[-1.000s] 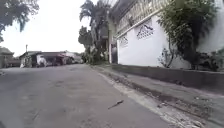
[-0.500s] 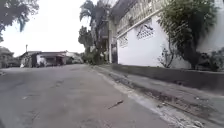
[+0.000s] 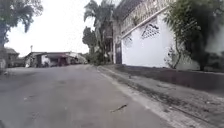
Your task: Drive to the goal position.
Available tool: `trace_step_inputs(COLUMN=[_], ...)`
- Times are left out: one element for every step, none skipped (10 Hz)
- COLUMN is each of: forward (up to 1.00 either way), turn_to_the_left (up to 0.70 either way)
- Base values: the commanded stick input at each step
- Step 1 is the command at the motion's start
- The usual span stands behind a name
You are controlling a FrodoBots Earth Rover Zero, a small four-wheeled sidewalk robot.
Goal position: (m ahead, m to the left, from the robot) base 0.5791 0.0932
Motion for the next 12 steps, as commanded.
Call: trace_step_inputs(forward=[1.00, 1.00, 1.00, 1.00, 1.00, 1.00, 1.00, 1.00, 1.00, 1.00, 1.00, 1.00], turn_to_the_left=[0.44, 0.44, 0.44, 0.44, 0.44, 0.33, 0.20, 0.07, 0.04, -0.12, -0.36, -0.36])
